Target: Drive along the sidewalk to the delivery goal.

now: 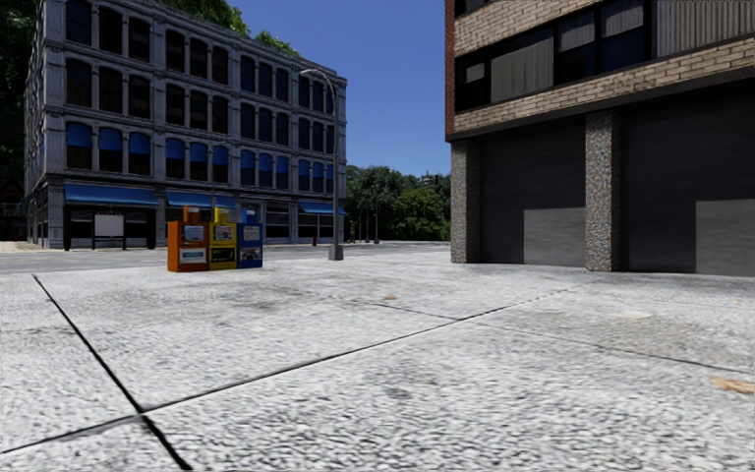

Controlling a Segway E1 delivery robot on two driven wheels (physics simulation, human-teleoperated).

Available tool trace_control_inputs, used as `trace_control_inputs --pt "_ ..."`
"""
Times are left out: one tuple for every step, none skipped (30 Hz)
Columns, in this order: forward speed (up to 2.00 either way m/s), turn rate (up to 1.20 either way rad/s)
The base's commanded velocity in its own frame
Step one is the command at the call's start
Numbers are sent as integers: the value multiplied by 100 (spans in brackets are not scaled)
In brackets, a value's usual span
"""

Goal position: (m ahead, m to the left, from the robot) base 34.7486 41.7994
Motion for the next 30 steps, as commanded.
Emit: trace_control_inputs --pt "200 0" --pt "200 0" --pt "200 0" --pt "200 0" --pt "200 0" --pt "200 0" --pt "200 0" --pt "200 0" --pt "200 0" --pt "200 0" --pt "200 0" --pt "200 0" --pt "200 0" --pt "200 0" --pt "200 0" --pt "200 0" --pt "200 0" --pt "200 0" --pt "200 0" --pt "200 0" --pt "200 0" --pt "200 0" --pt "200 0" --pt "200 0" --pt "200 0" --pt "200 0" --pt "200 0" --pt "200 0" --pt "200 0" --pt "200 0"
